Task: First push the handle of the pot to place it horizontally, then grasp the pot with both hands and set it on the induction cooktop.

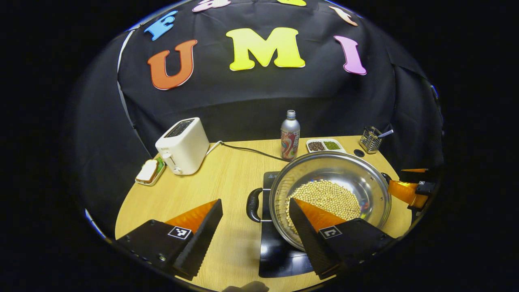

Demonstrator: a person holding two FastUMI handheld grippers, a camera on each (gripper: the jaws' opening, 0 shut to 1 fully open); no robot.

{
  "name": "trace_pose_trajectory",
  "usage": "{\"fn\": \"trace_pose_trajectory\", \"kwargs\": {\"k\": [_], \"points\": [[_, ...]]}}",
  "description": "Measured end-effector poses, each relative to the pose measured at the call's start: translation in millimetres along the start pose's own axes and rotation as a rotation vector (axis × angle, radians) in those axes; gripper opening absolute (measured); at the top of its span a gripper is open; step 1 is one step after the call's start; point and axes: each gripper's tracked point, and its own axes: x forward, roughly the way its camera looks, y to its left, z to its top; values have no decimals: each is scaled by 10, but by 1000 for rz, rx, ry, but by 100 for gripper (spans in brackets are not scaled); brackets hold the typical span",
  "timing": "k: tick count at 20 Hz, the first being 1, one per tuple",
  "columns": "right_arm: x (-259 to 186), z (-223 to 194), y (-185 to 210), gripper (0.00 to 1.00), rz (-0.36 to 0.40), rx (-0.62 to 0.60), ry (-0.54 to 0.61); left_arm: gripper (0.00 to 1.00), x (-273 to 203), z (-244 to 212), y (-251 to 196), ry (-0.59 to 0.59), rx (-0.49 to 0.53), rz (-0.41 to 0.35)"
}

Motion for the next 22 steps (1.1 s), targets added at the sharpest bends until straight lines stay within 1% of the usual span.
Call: {"fn": "trace_pose_trajectory", "kwargs": {"k": [2, 4, 6, 8, 10, 11, 12, 13, 15, 17, 20, 22], "points": [[-170, 49, -11, 77, -14, -18, -30, 98, -189, 40, -45, -33, 23, 13], [-409, 170, 38, 78, -31, -45, -78, 97, -435, 196, -47, -95, 50, 20], [-750, 355, 119, 77, -43, -78, -144, 97, -719, 425, -21, -175, 64, 13], [-1151, 591, 263, 77, -60, -100, -225, 97, -1066, 640, 31, -245, 51, -5], [-1623, 842, 409, 86, -82, -119, -314, 97, -1450, 870, 153, -330, 37, -14], [-1857, 972, 481, 95, -93, -123, -362, 97, -1645, 982, 231, -370, 35, -14], [-2079, 1045, 515, 96, -113, -124, -399, 96, -1865, 1094, 318, -416, 34, -14], [-2318, 1143, 570, 100, -124, -120, -441, 97, -2080, 1170, 387, -447, 27, -17], [-2788, 1278, 704, 100, -141, -91, -515, 96, -2452, 1335, 482, -527, 9, -29], [-3156, 1330, 836, 100, -144, -68, -559, 97, -2782, 1353, 633, -582, -18, -39], [-3557, 1324, 1026, 100, -125, -52, -604, 96, -3131, 1191, 796, -588, -95, -80], [-3713, 1244, 1042, 100, -128, -48, -615, 97, -3296, 1057, 1022, -589, -113, -50]]}}
